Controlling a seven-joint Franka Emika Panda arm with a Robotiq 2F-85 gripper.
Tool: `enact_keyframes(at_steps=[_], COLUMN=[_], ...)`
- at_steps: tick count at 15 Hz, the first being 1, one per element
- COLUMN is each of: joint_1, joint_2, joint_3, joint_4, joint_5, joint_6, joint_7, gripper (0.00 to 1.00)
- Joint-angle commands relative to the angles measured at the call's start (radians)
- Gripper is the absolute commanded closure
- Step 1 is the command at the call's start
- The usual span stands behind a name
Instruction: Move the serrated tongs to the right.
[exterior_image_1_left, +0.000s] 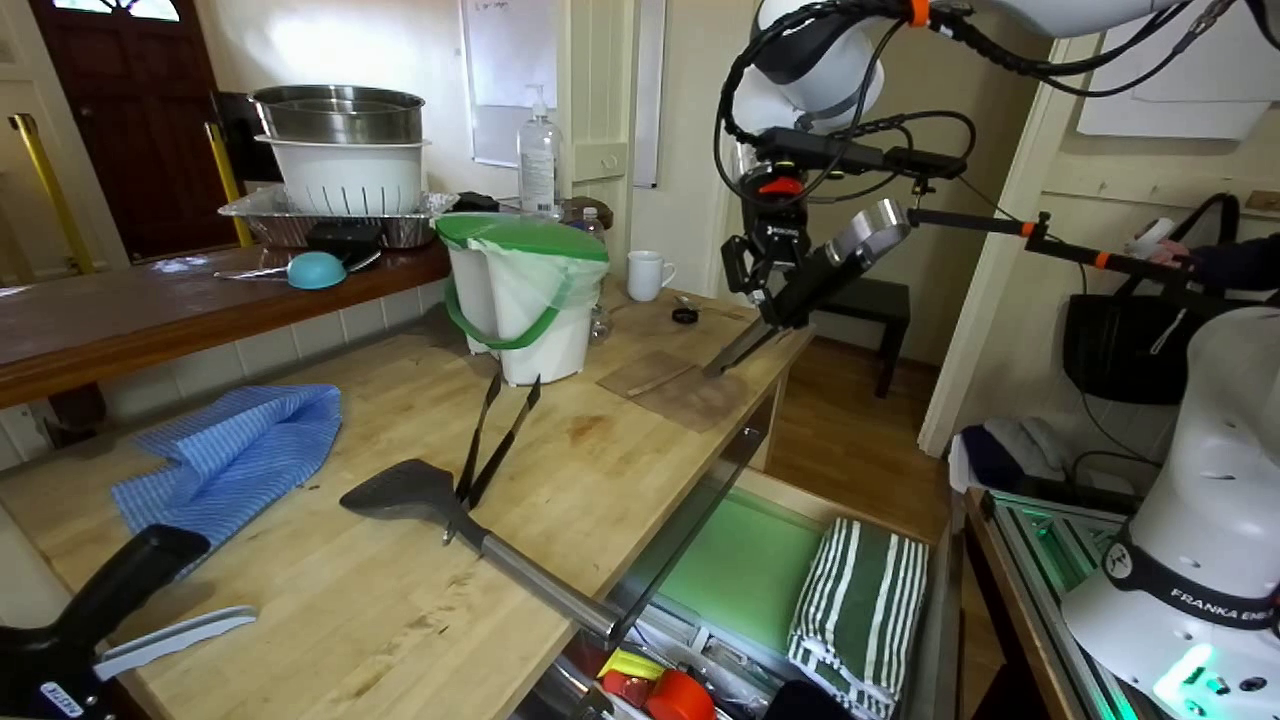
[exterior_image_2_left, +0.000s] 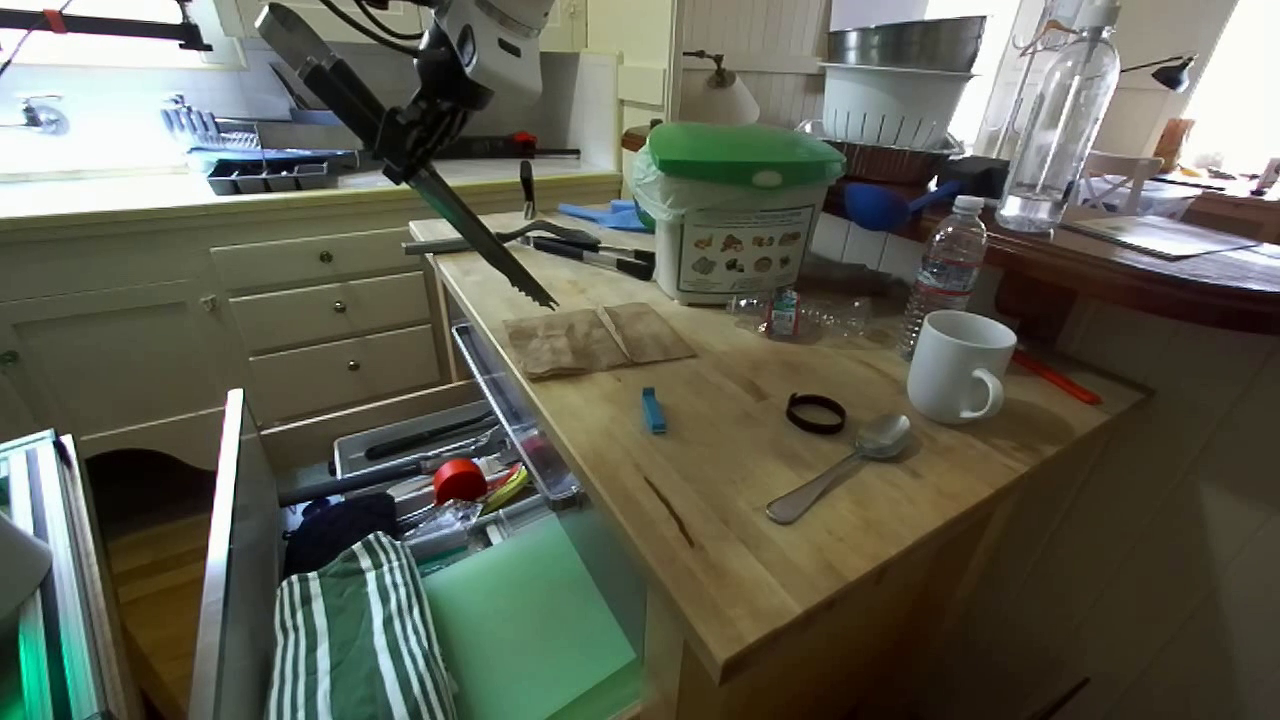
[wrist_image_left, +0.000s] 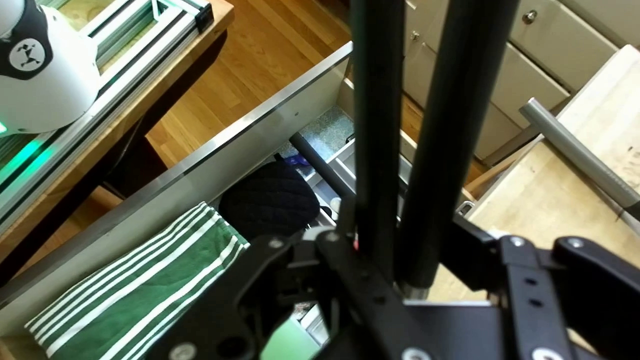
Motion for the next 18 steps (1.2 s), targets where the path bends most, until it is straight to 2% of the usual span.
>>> enact_keyframes(at_steps=[1, 5, 6, 7, 10, 11, 18], joint_1=[-0.020, -0.031, -0.025, -0.026, -0.025, -0.025, -0.038], joint_2=[0.019, 0.028, 0.011, 0.011, 0.015, 0.016, 0.060], joint_3=[-0.016, -0.028, -0.022, -0.023, -0.022, -0.022, -0.037], joint_4=[0.045, 0.070, 0.039, 0.041, 0.040, 0.040, 0.064], joint_5=[0.040, 0.038, 0.012, 0.011, 0.010, 0.010, 0.017], joint_6=[-0.036, -0.042, -0.002, -0.002, -0.002, -0.002, 0.000], joint_7=[-0.012, -0.013, -0.002, -0.002, -0.002, -0.002, 0.022], gripper=[0.86, 0.86, 0.86, 0.61, 0.61, 0.86, 0.86])
